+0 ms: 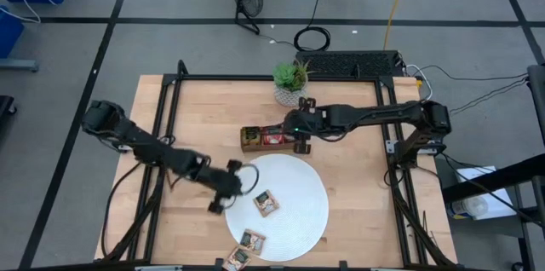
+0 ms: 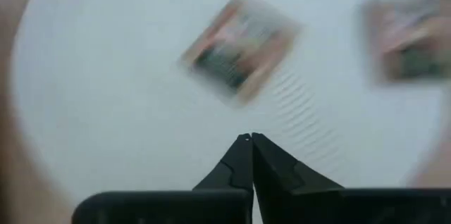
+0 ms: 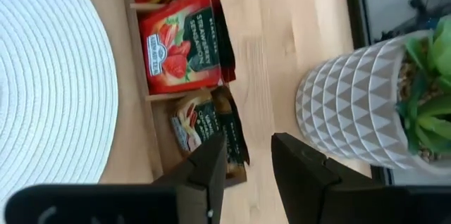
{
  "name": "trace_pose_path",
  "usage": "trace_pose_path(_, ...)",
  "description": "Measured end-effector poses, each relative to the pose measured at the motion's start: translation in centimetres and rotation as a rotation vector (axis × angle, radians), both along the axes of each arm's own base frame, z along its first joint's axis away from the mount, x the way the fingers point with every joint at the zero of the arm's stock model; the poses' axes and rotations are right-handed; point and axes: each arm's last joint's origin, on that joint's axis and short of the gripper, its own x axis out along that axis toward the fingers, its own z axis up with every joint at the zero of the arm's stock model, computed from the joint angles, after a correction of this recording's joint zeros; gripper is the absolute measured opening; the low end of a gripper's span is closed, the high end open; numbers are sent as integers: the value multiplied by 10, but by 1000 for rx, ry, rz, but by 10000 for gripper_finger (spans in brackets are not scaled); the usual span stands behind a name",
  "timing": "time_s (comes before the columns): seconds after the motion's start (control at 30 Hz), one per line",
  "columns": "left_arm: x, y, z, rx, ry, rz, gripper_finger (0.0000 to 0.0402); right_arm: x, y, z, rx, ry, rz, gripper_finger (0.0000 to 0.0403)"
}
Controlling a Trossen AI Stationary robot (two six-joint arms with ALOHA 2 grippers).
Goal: Pick & Place Tea
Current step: Put the vanilla tea bag into the wooden organizer
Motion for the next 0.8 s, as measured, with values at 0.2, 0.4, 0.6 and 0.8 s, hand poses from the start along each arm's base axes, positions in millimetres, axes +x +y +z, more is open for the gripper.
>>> trace_pose_path(0.2, 1, -68, 43, -149, -89, -78, 3, -12, -2, -12, -28, -106, 28, 100)
trace_pose_path(0.4, 17, -126, 42, -244, 85, 24, 2, -29, -1, -23, -45, -192, 40, 100)
trace_pose_path(0.6, 40, -184, 13, -220, 277, -37, 2, -48, 5, -18, -13, -295, 3, 100)
trace_pose_path(0.8, 50, -215, 6, -252, 322, 1, 1, -62, 19, -5, -2, -422, 42, 100)
